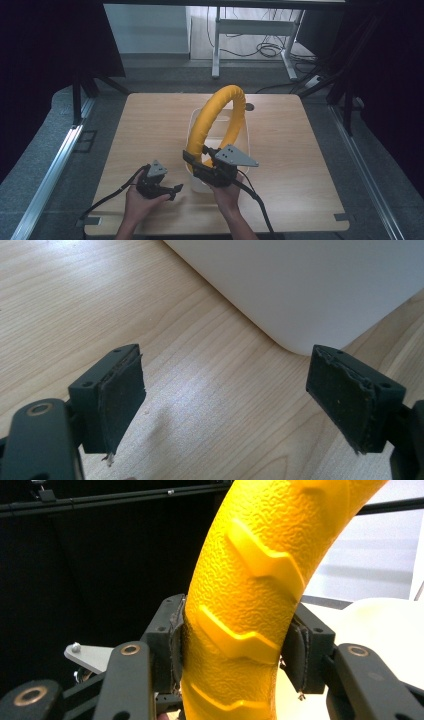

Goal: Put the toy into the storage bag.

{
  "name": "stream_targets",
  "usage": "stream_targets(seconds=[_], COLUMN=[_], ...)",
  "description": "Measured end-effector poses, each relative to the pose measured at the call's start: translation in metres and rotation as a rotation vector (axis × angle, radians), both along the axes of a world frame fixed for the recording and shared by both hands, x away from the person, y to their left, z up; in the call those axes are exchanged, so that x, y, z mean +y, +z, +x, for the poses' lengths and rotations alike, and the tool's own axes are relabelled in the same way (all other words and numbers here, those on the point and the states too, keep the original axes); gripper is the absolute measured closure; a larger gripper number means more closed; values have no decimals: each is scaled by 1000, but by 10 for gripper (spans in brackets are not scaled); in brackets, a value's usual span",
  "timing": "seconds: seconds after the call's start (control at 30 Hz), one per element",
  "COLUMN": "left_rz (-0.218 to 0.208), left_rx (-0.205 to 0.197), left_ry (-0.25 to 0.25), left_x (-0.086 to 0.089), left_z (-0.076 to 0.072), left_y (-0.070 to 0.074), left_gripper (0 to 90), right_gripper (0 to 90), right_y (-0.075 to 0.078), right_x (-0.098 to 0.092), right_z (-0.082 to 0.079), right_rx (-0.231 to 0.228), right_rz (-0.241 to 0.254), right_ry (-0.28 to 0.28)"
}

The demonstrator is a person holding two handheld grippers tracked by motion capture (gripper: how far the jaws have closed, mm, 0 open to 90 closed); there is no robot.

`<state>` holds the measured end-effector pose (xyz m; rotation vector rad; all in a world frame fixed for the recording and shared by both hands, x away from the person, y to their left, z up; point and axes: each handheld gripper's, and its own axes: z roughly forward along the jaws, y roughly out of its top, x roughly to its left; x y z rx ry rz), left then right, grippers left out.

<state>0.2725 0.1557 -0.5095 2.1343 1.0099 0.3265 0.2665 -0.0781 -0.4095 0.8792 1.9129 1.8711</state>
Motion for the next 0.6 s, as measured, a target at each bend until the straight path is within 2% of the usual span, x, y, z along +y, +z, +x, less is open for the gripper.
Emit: stream_targets(seconds=[0.6], left_rz=[9], left_rx=[9], left_ry=[-7], left_x=[0], left_z=[1], left_y=[-1], left_gripper=[157], right_gripper=[481], right_y=[-8], right_x=[2], right_z=[-5], right_rx=[6], right_rz=[-80], right_ry=[-28])
